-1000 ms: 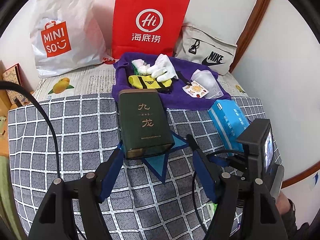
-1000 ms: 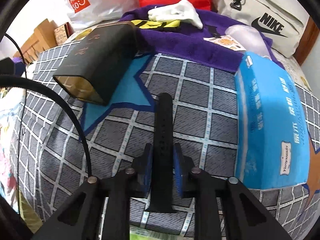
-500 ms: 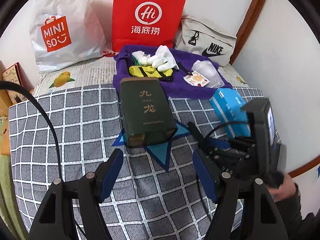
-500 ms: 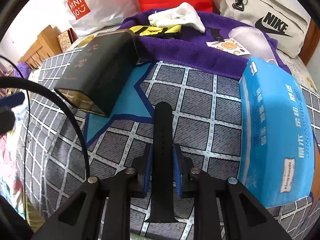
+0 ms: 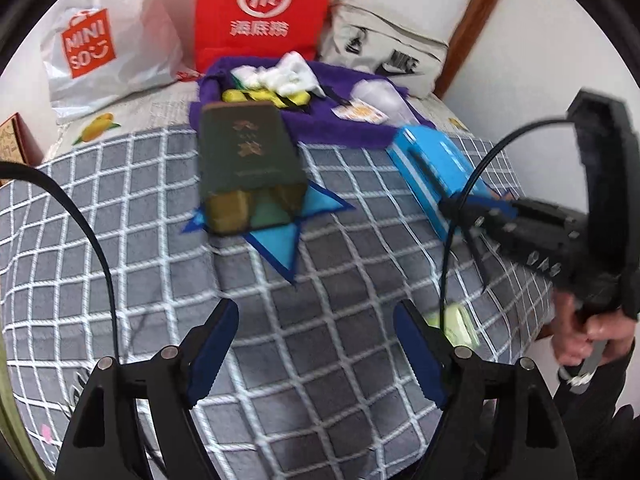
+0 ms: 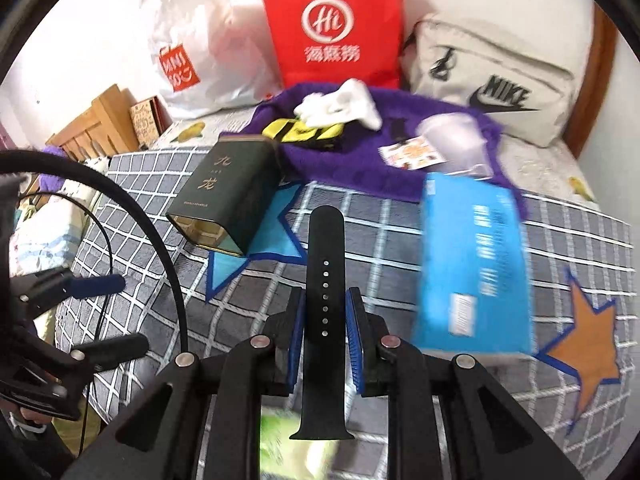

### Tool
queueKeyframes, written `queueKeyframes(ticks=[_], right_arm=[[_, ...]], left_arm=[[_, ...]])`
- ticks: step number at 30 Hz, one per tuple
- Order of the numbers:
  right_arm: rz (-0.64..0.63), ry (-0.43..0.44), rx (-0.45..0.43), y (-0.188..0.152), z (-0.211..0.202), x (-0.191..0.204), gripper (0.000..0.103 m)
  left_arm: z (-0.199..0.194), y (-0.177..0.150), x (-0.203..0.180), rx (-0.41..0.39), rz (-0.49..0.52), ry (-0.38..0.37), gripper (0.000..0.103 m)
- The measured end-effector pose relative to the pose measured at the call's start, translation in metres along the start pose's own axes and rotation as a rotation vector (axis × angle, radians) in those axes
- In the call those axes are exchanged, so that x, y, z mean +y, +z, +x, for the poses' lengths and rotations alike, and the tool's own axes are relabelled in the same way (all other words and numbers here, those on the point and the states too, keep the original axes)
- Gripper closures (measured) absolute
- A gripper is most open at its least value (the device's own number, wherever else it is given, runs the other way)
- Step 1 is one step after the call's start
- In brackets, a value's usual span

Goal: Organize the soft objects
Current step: 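Grasp the green tissue packet with the left tool while the right tool holds the strap, then carry the green packet with the left tool while the right tool carries the strap to the towel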

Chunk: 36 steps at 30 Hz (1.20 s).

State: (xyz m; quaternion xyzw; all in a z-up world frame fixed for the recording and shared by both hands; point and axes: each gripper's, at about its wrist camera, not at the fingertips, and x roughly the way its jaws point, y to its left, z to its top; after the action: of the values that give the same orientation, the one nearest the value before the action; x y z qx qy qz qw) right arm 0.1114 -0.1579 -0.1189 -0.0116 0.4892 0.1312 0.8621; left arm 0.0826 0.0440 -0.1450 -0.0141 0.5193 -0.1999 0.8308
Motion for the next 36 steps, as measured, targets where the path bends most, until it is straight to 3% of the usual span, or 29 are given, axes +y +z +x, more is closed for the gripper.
queueKeyframes(ticks=[8, 21, 27, 30, 36], right_arm=[[0.031, -0.061, -0.031, -0.023, -0.035, -0.039, 0.083], [0.124, -0.088, -0.064, -0.058, -0.061, -0.098, 0.083], [0.161, -0.095, -0.048, -0.074, -0.059, -0.114, 0.083], [0.179, -0.099, -0.045, -0.079, -0.058, -0.121, 0.083], [0.185, -0.084, -0.039, -0.078, -0.053, -0.124, 0.083]], left_arm=[[0.027, -0.017, -0.064, 0.064, 0.066, 0.002, 0.022], [0.07, -0.025, -0.114, 0.164, -0.005, 0.02, 0.022], [0.099, -0.029, -0.13, 0.217, 0.02, 0.13, 0.02], [0.105, -0.032, -0.138, 0.187, 0.065, 0.189, 0.018], [0.103, -0.031, -0.14, 0.174, 0.096, 0.185, 0.027]])
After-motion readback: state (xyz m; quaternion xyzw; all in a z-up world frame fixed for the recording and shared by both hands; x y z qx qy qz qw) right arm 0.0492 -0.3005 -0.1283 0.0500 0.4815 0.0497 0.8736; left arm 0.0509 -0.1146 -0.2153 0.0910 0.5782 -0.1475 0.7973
